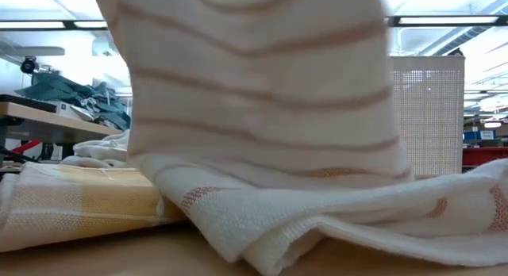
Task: Fold towel
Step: Fold the white kitchen towel
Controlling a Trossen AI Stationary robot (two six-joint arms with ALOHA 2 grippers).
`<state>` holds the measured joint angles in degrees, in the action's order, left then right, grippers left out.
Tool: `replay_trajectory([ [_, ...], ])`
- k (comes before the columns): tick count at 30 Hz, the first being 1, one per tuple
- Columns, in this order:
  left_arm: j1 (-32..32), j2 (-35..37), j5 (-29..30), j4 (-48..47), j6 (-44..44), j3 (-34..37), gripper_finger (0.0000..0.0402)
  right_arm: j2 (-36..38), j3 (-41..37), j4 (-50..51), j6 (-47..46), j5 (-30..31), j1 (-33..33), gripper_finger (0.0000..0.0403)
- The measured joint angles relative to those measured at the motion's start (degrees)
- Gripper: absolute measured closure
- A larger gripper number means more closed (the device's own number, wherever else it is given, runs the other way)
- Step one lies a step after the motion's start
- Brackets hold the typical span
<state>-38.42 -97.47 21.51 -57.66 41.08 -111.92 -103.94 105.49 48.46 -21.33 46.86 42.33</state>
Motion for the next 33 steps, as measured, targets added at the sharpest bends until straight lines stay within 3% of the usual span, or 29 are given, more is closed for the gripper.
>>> replay_trajectory([
  [6, 0.02, -0.24, 1.30, -13.42, -0.63, -12.06, 0.0401, 0.00, 12.43, 16.47, 1.39, 6.78, 0.17, 0.0402],
  [10, 2.36, -0.31, 2.31, -15.73, -11.17, -20.88, 0.0401, -0.02, 21.19, 20.29, 8.41, 10.24, -1.36, 0.0402],
  [14, 5.95, 2.92, 3.14, -12.36, -20.75, -21.62, 0.0401, -0.12, 29.37, 20.32, 17.81, 13.99, -3.40, 0.0402],
  [17, 9.36, 5.19, 4.04, -12.25, -24.69, -21.89, 0.0401, 1.98, 28.10, 14.18, 28.40, 19.84, -4.12, 0.0403],
  [21, 11.21, 6.36, 7.15, -8.83, -28.48, -23.04, 0.0401, 4.46, 28.97, 9.19, 32.98, 20.47, -4.64, 0.0403],
  [26, 11.28, 6.13, 7.00, -6.38, -33.20, -22.73, 0.0401, 4.53, 29.27, 11.37, 31.67, 21.32, -3.62, 0.0403],
  [33, 11.07, 1.82, 2.75, -16.06, -20.29, -20.80, 0.0396, 2.15, 29.12, 28.12, 14.18, 21.69, 0.34, 0.0403],
])
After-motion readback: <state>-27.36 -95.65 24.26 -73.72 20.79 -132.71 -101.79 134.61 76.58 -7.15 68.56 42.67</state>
